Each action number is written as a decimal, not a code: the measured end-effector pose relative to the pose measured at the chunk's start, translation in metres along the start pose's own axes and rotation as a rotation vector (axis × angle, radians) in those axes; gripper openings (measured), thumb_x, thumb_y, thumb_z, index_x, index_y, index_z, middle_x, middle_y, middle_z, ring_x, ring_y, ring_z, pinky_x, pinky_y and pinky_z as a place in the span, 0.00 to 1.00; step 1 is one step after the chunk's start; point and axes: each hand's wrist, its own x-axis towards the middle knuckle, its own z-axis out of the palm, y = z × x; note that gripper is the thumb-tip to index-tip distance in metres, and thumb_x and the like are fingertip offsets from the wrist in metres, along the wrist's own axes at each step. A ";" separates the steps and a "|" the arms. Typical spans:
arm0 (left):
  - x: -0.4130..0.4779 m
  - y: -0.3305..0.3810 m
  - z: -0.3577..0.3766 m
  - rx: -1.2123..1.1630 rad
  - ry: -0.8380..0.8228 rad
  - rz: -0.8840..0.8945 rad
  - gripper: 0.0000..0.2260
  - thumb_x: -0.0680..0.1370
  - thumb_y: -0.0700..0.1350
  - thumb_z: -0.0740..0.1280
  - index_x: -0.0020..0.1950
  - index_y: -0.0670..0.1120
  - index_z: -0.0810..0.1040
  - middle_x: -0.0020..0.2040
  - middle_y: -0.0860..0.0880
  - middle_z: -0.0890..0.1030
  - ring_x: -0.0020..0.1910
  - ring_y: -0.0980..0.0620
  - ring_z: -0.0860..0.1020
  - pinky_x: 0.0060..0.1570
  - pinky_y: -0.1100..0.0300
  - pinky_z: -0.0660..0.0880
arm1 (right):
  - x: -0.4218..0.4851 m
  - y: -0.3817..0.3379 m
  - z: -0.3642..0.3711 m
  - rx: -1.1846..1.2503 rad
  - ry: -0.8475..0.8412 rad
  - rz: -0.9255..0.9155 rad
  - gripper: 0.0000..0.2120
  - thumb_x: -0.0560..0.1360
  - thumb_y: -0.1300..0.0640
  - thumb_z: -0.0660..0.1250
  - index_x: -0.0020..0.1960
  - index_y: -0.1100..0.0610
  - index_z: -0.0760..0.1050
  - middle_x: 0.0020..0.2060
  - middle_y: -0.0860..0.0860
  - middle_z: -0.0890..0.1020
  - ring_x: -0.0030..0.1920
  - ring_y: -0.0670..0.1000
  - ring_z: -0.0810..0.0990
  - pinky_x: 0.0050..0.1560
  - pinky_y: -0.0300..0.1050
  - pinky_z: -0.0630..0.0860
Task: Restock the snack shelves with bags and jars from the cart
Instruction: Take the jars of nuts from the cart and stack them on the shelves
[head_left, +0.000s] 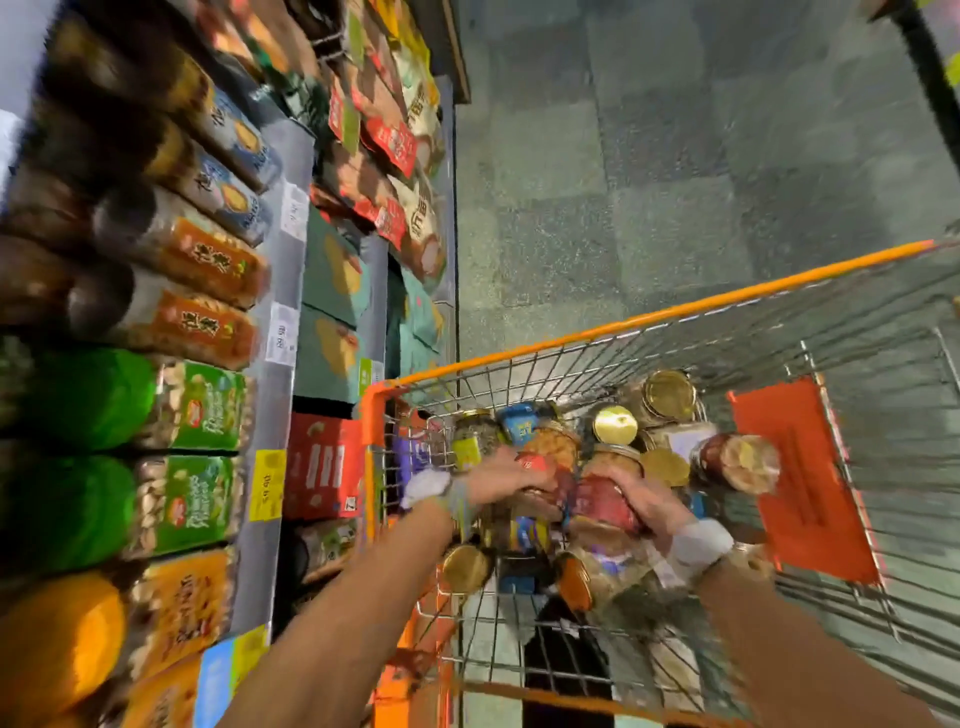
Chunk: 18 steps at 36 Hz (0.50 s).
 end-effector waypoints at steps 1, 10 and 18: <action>-0.014 -0.005 -0.002 -0.131 0.010 -0.003 0.17 0.70 0.52 0.80 0.53 0.53 0.76 0.56 0.51 0.82 0.55 0.51 0.79 0.66 0.52 0.73 | -0.004 -0.001 -0.005 0.042 -0.036 -0.006 0.38 0.54 0.33 0.80 0.53 0.58 0.79 0.45 0.58 0.85 0.44 0.58 0.85 0.46 0.52 0.83; -0.170 -0.016 0.043 -0.651 0.241 0.225 0.42 0.62 0.50 0.84 0.70 0.59 0.65 0.57 0.46 0.83 0.53 0.45 0.83 0.66 0.43 0.74 | -0.160 -0.044 -0.009 -0.118 -0.159 -0.468 0.13 0.70 0.53 0.77 0.43 0.57 0.75 0.46 0.63 0.83 0.39 0.50 0.81 0.49 0.42 0.79; -0.360 -0.038 0.095 -1.029 0.591 0.466 0.37 0.69 0.57 0.75 0.71 0.40 0.71 0.60 0.41 0.80 0.53 0.46 0.82 0.51 0.51 0.80 | -0.253 -0.026 0.020 -0.281 -0.374 -0.678 0.21 0.75 0.36 0.66 0.55 0.52 0.80 0.54 0.51 0.82 0.53 0.54 0.79 0.61 0.48 0.76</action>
